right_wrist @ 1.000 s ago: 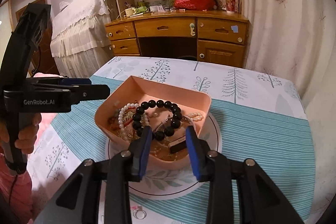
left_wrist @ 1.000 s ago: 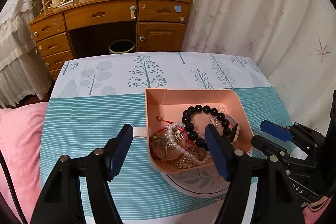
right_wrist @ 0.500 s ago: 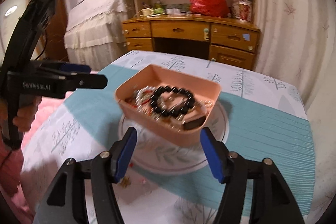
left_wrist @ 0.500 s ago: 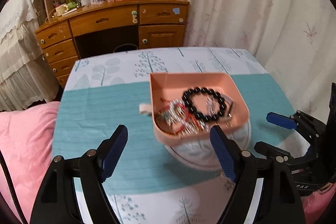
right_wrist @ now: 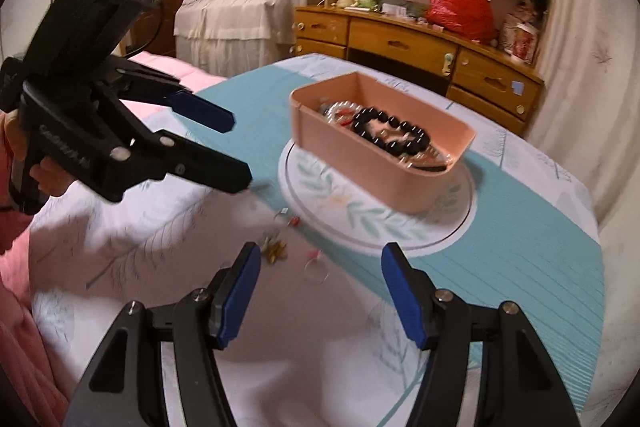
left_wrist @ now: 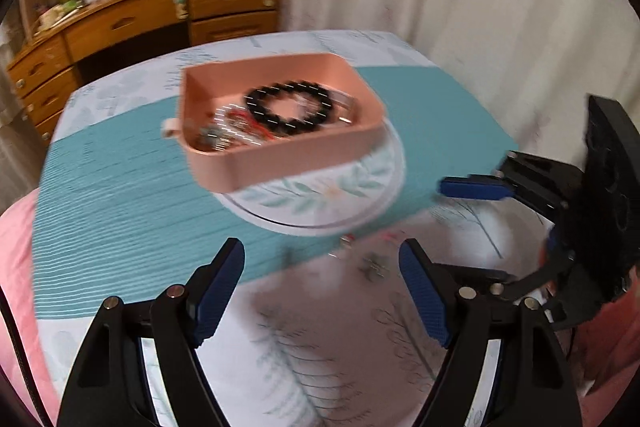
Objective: Organize jewelry
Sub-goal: 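Move the left tool to the flower brooch while the right tool grasps the pink-stone ring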
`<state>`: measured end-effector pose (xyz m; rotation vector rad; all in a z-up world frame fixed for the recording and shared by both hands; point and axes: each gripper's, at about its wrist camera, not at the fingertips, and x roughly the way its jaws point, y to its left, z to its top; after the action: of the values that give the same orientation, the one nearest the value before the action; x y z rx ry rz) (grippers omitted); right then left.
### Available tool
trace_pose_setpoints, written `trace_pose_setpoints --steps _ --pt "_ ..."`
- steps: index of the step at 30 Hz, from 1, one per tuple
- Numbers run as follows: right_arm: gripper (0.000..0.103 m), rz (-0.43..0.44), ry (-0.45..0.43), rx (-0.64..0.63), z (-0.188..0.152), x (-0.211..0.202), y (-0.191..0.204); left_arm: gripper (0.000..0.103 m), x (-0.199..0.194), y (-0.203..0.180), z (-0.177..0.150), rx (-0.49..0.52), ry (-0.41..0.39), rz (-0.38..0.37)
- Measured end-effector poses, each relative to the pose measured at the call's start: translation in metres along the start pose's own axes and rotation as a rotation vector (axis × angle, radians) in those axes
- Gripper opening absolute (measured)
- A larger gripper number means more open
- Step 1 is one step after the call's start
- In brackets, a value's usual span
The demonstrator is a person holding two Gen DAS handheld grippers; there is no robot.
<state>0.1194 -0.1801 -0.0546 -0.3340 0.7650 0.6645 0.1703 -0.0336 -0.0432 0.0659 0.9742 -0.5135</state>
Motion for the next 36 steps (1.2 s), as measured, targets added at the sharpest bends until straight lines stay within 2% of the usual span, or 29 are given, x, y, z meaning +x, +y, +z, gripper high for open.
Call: trace_pose_setpoints --steps 3,5,9,10,21,23,31,33,36 --pt "0.063 0.008 0.029 -0.006 -0.008 0.005 0.002 0.07 0.008 -0.014 -0.004 0.026 0.017 -0.026" --pt "0.063 0.003 0.045 0.0 -0.013 0.008 0.002 0.06 0.018 -0.022 -0.005 0.026 0.051 -0.039" --pt "0.063 0.002 0.062 0.024 -0.018 0.01 -0.001 0.053 0.034 -0.033 -0.008 0.042 0.103 -0.038" --pt "0.063 0.002 0.057 0.029 -0.018 0.008 -0.002 0.047 0.037 -0.034 -0.01 0.045 0.111 -0.032" --pt "0.063 0.017 0.077 0.068 -0.021 0.012 -0.009 0.031 0.046 -0.032 -0.01 0.023 0.126 -0.019" --pt "0.063 0.016 0.09 0.064 -0.021 0.015 -0.008 0.016 0.049 -0.031 -0.007 0.023 0.125 -0.016" --pt "0.063 0.004 0.1 0.07 -0.014 0.023 -0.007 0.016 0.041 -0.02 -0.01 -0.01 0.108 -0.024" --pt "0.055 -0.004 0.098 0.072 -0.011 0.025 -0.007 0.016 0.038 -0.014 -0.009 -0.026 0.1 -0.021" --pt "0.052 -0.008 0.096 0.079 -0.007 0.029 -0.008 0.016 0.031 -0.005 -0.011 -0.051 0.084 -0.009"
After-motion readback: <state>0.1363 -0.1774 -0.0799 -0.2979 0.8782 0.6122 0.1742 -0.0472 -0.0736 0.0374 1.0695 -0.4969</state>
